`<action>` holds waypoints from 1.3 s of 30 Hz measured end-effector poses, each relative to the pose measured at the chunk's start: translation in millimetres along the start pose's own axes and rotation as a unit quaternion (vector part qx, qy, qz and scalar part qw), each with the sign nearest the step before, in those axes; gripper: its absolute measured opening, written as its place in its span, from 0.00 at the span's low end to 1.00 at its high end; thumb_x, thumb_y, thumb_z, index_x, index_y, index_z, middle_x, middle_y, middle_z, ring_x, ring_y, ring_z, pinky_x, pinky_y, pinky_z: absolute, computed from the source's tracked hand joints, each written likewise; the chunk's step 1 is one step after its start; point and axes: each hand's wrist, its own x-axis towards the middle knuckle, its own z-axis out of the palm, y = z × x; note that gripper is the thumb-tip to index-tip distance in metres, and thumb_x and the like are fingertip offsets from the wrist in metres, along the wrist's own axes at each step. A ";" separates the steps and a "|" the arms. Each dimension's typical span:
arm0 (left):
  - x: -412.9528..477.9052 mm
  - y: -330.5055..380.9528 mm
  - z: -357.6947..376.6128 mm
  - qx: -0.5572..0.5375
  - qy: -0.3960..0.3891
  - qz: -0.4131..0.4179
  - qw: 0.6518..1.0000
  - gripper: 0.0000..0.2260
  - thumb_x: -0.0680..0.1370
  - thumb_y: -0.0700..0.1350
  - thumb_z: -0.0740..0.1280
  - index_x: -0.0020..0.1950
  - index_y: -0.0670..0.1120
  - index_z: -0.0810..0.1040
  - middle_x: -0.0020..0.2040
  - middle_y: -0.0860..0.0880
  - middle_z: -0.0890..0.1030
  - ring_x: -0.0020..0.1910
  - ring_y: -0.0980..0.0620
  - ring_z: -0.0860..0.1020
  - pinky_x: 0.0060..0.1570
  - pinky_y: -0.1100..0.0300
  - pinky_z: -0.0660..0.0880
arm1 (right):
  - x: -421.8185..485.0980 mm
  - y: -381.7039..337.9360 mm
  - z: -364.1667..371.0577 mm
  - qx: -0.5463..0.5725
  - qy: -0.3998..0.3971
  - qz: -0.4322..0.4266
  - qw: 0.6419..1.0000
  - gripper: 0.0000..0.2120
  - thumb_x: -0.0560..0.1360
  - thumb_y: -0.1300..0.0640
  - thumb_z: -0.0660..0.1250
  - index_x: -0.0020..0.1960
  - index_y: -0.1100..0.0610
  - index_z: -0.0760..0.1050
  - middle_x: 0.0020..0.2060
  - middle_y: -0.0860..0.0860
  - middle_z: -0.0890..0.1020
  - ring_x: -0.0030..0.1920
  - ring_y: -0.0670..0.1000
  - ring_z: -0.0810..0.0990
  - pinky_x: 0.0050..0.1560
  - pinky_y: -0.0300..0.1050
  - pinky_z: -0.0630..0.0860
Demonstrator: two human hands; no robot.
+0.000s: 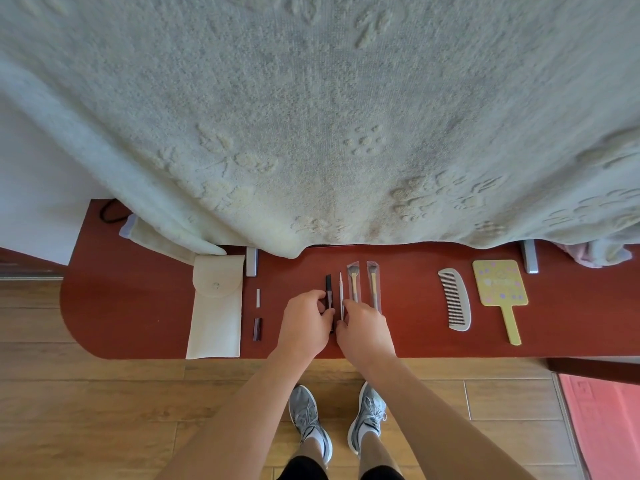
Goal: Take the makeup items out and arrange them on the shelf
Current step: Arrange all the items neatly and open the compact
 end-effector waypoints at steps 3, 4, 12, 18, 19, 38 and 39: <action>-0.8 0.4 -0.5 -0.001 -0.003 -0.003 1.000 0.18 0.77 0.45 0.72 0.67 0.44 0.78 0.48 0.49 0.83 0.46 0.52 0.80 0.52 0.59 0.79 | -0.5 -0.2 0.2 0.000 -0.004 0.003 1.000 0.07 0.78 0.59 0.62 0.54 0.54 0.76 0.41 0.49 0.78 0.38 0.48 0.78 0.39 0.42 0.80; -0.9 0.7 -0.9 -0.002 -0.004 -0.005 1.000 0.18 0.77 0.45 0.72 0.67 0.44 0.78 0.48 0.50 0.83 0.46 0.52 0.80 0.52 0.59 0.79 | -0.9 -0.4 0.4 -0.001 -0.004 0.003 1.000 0.07 0.78 0.59 0.62 0.54 0.54 0.76 0.41 0.49 0.78 0.38 0.48 0.78 0.39 0.42 0.80; -3.1 1.3 -5.5 0.005 -0.004 -0.012 1.000 0.18 0.77 0.45 0.72 0.66 0.44 0.79 0.43 0.54 0.77 0.44 0.55 0.77 0.46 0.67 0.72 | -3.7 -0.2 -1.8 0.006 0.001 0.008 1.000 0.09 0.78 0.57 0.63 0.57 0.53 0.77 0.42 0.48 0.79 0.37 0.47 0.79 0.39 0.41 0.81; -6.0 -0.5 -9.0 0.010 0.006 -0.024 1.000 0.20 0.77 0.46 0.72 0.68 0.44 0.77 0.47 0.53 0.81 0.47 0.56 0.78 0.52 0.69 0.71 | -7.1 0.3 -10.6 -0.004 0.006 0.016 1.000 0.03 0.78 0.58 0.62 0.50 0.53 0.74 0.37 0.46 0.75 0.33 0.43 0.73 0.31 0.32 0.66; -6.3 -0.9 -10.3 0.011 0.009 -0.026 1.000 0.20 0.77 0.46 0.72 0.68 0.44 0.77 0.49 0.52 0.82 0.48 0.56 0.79 0.53 0.69 0.71 | -7.9 -0.5 -12.9 -0.003 0.009 0.020 1.000 0.03 0.78 0.59 0.62 0.46 0.52 0.70 0.35 0.45 0.72 0.32 0.42 0.70 0.29 0.32 0.63; -28.2 -40.3 -78.9 0.063 0.032 -0.016 0.997 0.18 0.76 0.48 0.72 0.66 0.52 0.78 0.49 0.58 0.78 0.44 0.58 0.77 0.50 0.61 0.78 | -8.4 -34.1 -22.6 -0.030 0.002 -0.067 0.997 0.18 0.79 0.49 0.64 0.66 0.53 0.73 0.60 0.50 0.78 0.56 0.50 0.79 0.54 0.44 0.78; -29.0 -45.7 -85.3 0.070 0.030 -0.012 0.997 0.18 0.76 0.48 0.72 0.66 0.52 0.78 0.49 0.58 0.77 0.43 0.58 0.76 0.49 0.62 0.77 | -6.5 -38.4 -21.1 -0.034 -0.001 -0.072 0.997 0.19 0.79 0.49 0.64 0.68 0.53 0.73 0.61 0.49 0.78 0.58 0.51 0.78 0.56 0.45 0.78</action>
